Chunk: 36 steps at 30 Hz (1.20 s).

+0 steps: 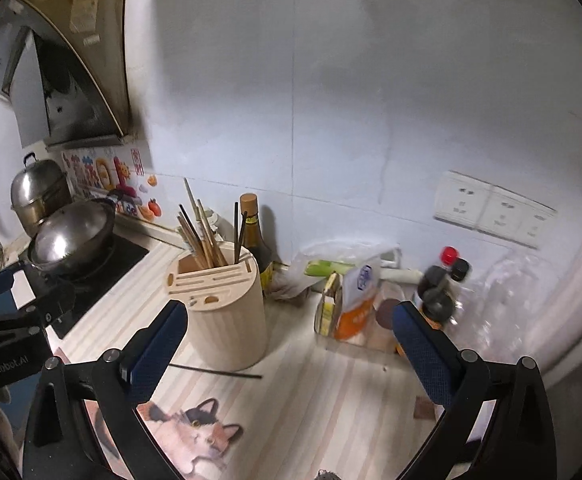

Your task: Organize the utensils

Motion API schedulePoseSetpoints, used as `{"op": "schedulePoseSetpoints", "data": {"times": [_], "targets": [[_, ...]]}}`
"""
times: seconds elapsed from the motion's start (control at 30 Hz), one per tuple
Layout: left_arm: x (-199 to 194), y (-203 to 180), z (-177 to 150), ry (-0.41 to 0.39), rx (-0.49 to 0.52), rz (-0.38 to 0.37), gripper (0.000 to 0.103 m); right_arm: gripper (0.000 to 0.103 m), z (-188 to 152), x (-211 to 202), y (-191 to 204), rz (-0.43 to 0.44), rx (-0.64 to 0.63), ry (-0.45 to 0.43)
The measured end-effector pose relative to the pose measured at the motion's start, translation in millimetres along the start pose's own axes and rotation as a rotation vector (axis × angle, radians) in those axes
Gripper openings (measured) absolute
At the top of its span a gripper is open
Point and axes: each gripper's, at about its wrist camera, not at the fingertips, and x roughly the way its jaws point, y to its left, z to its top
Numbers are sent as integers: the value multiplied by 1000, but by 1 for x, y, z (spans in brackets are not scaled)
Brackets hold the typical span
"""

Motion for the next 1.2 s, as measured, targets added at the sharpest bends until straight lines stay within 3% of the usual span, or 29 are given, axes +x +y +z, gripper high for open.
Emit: {"op": "schedulePoseSetpoints", "data": {"times": [0.4, 0.67, 0.87, 1.2], "targets": [[-128, 29, -53, -61, 46, -45, 103, 103, -50, -167, 23, -65, 49, -72], [-185, 33, -70, -109, 19, -58, 103, 103, -70, -239, 21, -83, 66, -113], [-201, 28, -77, -118, -6, -38, 103, 103, -72, -259, 11, -71, 56, -128], [-205, 10, -79, -103, -19, -8, 103, 103, -68, -253, -7, -48, 28, -107]]}}
